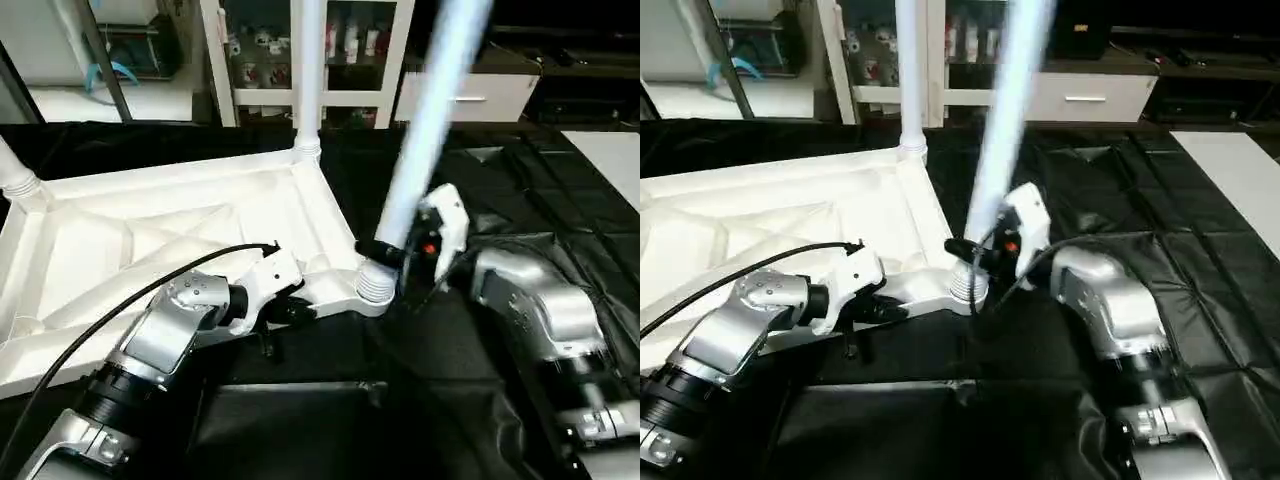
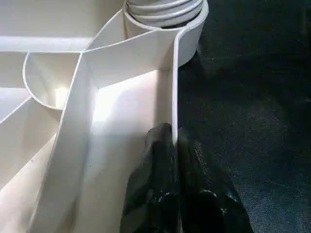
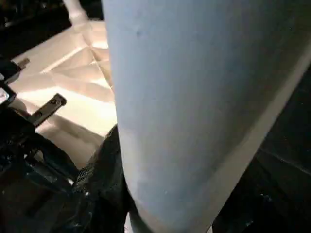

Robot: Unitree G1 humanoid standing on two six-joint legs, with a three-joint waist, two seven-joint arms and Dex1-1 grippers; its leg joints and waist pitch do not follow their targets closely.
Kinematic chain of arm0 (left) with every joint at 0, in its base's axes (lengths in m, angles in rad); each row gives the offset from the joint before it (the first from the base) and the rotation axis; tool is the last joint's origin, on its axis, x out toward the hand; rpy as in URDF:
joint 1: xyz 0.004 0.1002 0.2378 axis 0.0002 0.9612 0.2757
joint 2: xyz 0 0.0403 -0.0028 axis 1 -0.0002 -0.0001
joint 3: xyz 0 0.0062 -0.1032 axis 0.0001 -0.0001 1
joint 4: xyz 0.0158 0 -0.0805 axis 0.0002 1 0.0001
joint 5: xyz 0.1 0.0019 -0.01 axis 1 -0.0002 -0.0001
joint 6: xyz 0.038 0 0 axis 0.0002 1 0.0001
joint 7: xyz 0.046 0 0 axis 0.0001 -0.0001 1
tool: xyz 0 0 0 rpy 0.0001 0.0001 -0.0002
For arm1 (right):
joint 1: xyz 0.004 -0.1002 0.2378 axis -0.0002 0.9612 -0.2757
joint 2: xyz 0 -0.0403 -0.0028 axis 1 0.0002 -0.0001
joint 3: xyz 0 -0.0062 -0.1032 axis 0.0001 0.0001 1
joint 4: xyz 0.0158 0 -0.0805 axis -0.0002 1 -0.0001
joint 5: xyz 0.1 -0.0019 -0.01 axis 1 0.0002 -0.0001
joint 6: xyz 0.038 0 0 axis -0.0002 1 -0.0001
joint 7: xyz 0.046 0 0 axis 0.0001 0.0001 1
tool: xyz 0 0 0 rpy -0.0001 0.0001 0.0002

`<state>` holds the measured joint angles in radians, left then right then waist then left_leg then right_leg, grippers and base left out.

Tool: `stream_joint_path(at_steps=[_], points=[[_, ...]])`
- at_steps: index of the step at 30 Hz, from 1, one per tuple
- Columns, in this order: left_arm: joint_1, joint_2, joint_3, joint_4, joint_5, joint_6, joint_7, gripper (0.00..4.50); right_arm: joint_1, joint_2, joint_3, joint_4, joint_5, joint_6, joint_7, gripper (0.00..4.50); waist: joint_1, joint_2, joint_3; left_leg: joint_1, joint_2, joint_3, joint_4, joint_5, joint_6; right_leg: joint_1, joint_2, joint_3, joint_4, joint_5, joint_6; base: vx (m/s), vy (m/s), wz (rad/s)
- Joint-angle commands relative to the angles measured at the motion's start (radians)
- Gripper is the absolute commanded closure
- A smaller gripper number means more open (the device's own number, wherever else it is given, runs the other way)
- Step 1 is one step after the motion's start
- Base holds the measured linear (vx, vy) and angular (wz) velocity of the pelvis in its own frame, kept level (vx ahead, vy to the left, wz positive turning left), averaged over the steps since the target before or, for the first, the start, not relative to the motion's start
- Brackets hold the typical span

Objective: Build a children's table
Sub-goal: Insert table leg to table base

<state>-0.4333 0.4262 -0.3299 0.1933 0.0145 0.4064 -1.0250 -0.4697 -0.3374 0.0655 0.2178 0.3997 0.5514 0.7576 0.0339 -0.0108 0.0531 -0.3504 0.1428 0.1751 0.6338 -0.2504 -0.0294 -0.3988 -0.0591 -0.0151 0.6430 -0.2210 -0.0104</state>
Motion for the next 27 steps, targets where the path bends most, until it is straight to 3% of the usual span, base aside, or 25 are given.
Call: stream_joint_path(at_steps=[1,5,6,7,11,12,15,24,25,27], points=[[0.013,0.005,0.000,0.021,-0.011,-0.001,0.001,4.50,0.053,0.005,-0.028,-0.015,0.002,-0.005,-0.027,2.64,0.009,-0.012,-0.062,0.000,0.079,-0.025,-0.074,0.056,0.098,0.056,-0.090,0.043,-0.062,0.053,-0.312,0.000,0.000,0.00],[0.010,0.001,0.003,0.024,-0.012,-0.001,0.007,4.50,0.126,0.021,-0.038,-0.065,0.011,-0.032,-0.036,2.64,0.009,-0.011,-0.061,0.001,0.079,-0.026,-0.076,0.043,0.089,0.055,-0.089,0.043,-0.064,0.033,-0.304,0.000,0.000,0.00],[0.008,0.000,0.003,0.027,-0.012,-0.002,0.007,4.50,0.151,0.018,-0.026,-0.084,-0.002,-0.056,-0.039,2.64,0.010,-0.003,-0.062,0.001,0.079,-0.027,-0.076,0.044,0.087,0.054,-0.089,0.043,-0.063,0.038,-0.303,0.000,0.000,0.00],[0.007,0.000,0.003,0.028,-0.011,-0.002,0.007,4.50,0.161,0.017,-0.021,-0.091,-0.008,-0.062,-0.040,2.64,0.009,-0.008,-0.062,0.001,0.079,-0.025,-0.076,0.045,0.088,0.054,-0.087,0.043,-0.063,0.048,-0.301,0.000,0.000,0.00],[0.000,0.002,0.002,0.038,-0.010,-0.008,0.005,4.50,0.198,-0.009,0.033,-0.126,-0.067,-0.095,-0.042,2.64,0.010,-0.008,-0.058,0.002,0.079,-0.027,-0.080,0.010,0.075,0.054,-0.088,0.042,-0.070,-0.003,-0.290,0.000,0.000,0.00],[-0.004,0.002,0.001,0.042,-0.009,-0.009,0.005,4.50,0.203,-0.023,0.052,-0.135,-0.086,-0.093,-0.038,2.64,0.008,0.000,-0.057,0.003,0.078,-0.027,-0.081,-0.001,0.066,0.052,-0.086,0.042,-0.072,-0.018,-0.285,0.000,0.000,0.00],[-0.011,0.004,-0.001,0.050,-0.007,-0.012,-0.001,4.50,0.201,-0.072,0.113,-0.158,-0.134,-0.064,-0.015,2.65,0.006,-0.001,-0.055,0.003,0.079,-0.029,-0.085,-0.031,0.050,0.054,-0.086,0.043,-0.077,-0.049,-0.274,0.000,0.000,0.00],[-0.019,0.003,-0.005,0.063,-0.006,-0.020,-0.007,4.50,0.124,-0.116,0.143,-0.133,-0.097,0.076,0.044,2.65,0.005,-0.001,-0.056,0.004,0.081,-0.029,-0.085,-0.025,0.051,0.055,-0.089,0.044,-0.076,-0.028,-0.284,0.000,0.000,0.00],[-0.019,0.002,-0.006,0.063,-0.008,-0.020,-0.005,4.50,0.121,-0.123,0.150,-0.132,-0.092,0.091,0.058,2.65,0.005,-0.011,-0.057,0.003,0.081,-0.027,-0.084,-0.018,0.057,0.057,-0.089,0.045,-0.076,-0.021,-0.283,0.000,0.000,0.00],[-0.018,0.000,-0.005,0.062,-0.009,-0.019,0.003,4.50,0.119,-0.122,0.154,-0.112,-0.101,0.088,0.055,2.65,0.008,-0.010,-0.055,0.002,0.082,-0.028,-0.084,-0.011,0.062,0.056,-0.092,0.045,-0.076,-0.035,-0.281,0.000,0.000,0.00]])
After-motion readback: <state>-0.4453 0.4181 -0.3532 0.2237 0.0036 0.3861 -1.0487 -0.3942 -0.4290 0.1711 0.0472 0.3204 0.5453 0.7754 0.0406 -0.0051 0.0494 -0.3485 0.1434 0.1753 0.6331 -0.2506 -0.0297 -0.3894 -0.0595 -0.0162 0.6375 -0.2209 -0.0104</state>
